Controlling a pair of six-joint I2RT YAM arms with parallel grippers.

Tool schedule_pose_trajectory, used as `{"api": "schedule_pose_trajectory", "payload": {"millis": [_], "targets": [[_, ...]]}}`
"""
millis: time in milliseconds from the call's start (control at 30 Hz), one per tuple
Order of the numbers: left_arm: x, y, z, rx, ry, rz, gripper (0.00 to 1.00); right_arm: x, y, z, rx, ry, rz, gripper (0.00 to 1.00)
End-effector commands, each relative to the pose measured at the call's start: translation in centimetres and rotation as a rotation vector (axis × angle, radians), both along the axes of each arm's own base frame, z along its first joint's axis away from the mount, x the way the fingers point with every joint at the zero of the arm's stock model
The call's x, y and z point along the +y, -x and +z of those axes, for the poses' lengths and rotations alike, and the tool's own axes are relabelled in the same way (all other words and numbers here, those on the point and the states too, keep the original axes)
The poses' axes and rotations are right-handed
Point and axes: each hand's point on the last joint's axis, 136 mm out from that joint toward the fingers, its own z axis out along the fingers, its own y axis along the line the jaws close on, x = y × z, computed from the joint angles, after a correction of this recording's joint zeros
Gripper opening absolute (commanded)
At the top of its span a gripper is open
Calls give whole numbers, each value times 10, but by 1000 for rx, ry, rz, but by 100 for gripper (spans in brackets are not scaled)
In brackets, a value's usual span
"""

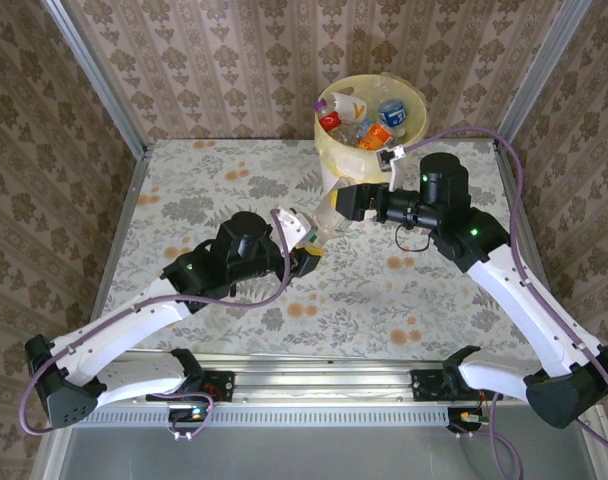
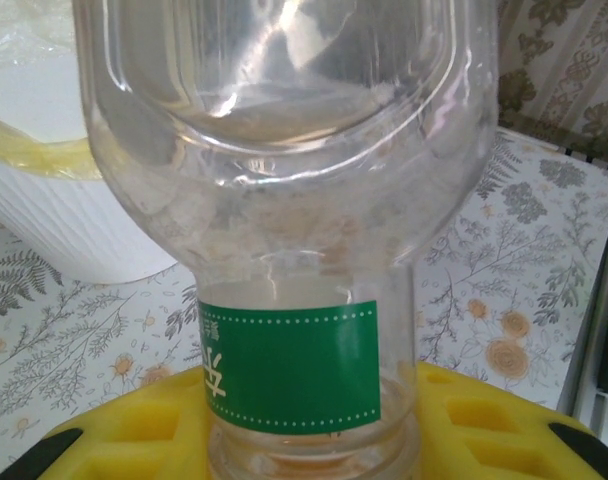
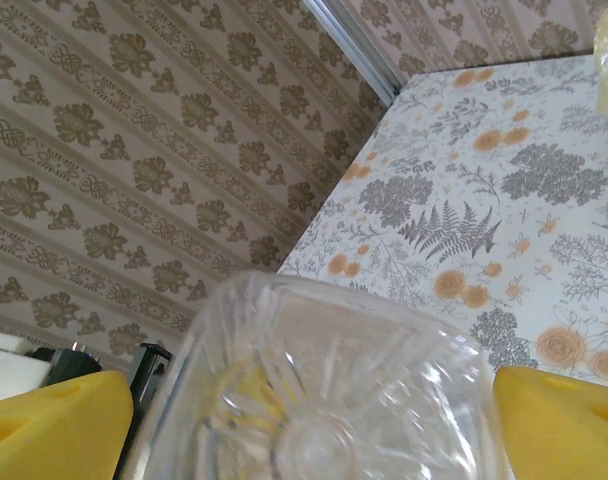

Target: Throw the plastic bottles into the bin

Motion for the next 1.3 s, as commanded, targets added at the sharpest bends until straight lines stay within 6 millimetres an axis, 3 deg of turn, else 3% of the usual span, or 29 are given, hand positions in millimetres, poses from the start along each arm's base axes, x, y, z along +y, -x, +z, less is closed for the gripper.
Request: {"api": "schedule_pose_trajectory", "payload": {"millis": [0, 267, 400, 433, 500, 600, 833, 1033, 1167, 1267], "targets": [[0, -7, 18, -75, 7, 30, 18, 7, 6, 23, -41, -38, 40, 88], [2, -12, 20, -129, -2, 61, 22, 4, 8, 23, -35, -25, 29, 65], [-2, -9, 19, -154, -22, 47, 28, 5, 7, 28, -47, -38, 30, 59], [-1, -9, 17, -158, -26, 53, 36, 4, 7, 30, -53, -38, 28, 57], [5, -12, 19, -159, -15, 88, 76, 1, 7, 35, -76, -33, 12, 55], [20, -17, 23, -154, 23, 160, 99, -10, 6, 47, -140, -11, -46, 51], [74, -22, 21, -106, 95, 308, 100, -74, 15, 107, -522, 78, -343, 48], [116, -26, 20, -85, 172, 427, 100, -142, 42, 163, -892, 71, -687, 48], [135, -30, 19, -85, 178, 492, 100, -166, 58, 188, -1016, 60, -819, 45], [141, -32, 21, -85, 179, 513, 100, -169, 57, 193, -1032, 90, -845, 44]]}}
